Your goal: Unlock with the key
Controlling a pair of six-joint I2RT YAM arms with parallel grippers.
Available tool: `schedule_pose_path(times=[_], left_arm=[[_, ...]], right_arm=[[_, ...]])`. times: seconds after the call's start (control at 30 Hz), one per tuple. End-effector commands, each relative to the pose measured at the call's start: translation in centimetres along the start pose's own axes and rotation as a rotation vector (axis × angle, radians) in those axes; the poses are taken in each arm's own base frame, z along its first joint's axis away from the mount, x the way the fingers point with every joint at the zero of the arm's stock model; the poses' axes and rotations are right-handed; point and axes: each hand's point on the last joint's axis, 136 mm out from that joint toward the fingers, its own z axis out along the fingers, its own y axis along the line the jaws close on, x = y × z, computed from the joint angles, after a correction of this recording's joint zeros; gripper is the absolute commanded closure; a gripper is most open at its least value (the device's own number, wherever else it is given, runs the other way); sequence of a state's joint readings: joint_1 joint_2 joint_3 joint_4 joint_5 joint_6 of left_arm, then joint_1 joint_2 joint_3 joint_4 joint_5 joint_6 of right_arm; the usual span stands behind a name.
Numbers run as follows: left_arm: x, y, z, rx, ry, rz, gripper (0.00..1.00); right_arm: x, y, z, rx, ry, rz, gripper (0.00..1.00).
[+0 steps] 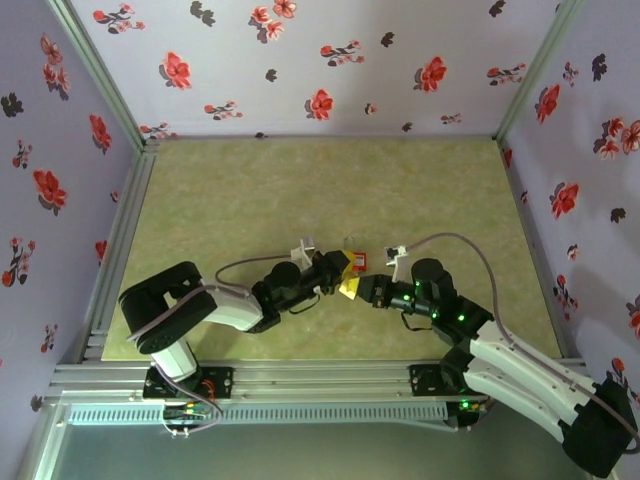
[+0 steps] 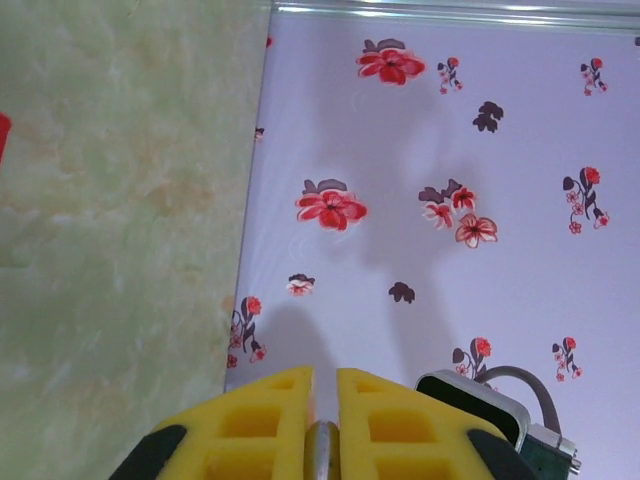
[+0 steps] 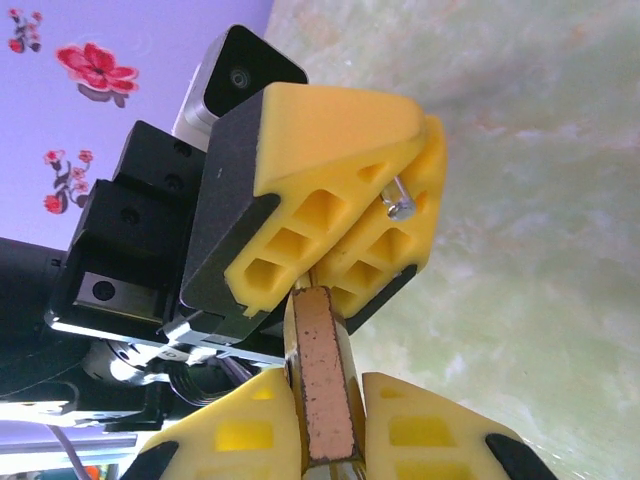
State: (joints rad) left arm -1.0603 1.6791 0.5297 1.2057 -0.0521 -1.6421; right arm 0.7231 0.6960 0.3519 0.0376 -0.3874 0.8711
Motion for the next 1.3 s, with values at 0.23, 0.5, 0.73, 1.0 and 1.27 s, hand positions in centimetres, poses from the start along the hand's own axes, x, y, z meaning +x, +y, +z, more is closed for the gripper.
schedule_pose_path(times=[0.23,0.5,0.73,1.0,1.27], left_arm=[[0.2,-3.4,-0.7,0.081,-0.047,0.339,0.65],[-4.8,-4.3,-5.5,-0.019,-0.175,0.506,0.0],[-9.3,-2.6,-12.1,-0.321,-0.27,0.628,0.0],[-12.4,-4.2,-22.5,-0.492,-0.45,0.758,0.0],[-12.5,-4.9,-25.5,-0.577,-0.454,0.819,0.0]], right_arm=[[-1.6,1.8,-0.2,-0.036,-0.046,0.032,1.0],[-1.4,0.1,-0.6,0.104,-0.017,-0.042,1.0],[-2.1,-1.9,-0.3,0.366,0.107,-0.206,1.0],[-4.4,-3.7,3.9,0.796,0.278,-0.587,1.0],[-7.0,-5.5,9.6,1.188,0.31,-1.006,1.0]])
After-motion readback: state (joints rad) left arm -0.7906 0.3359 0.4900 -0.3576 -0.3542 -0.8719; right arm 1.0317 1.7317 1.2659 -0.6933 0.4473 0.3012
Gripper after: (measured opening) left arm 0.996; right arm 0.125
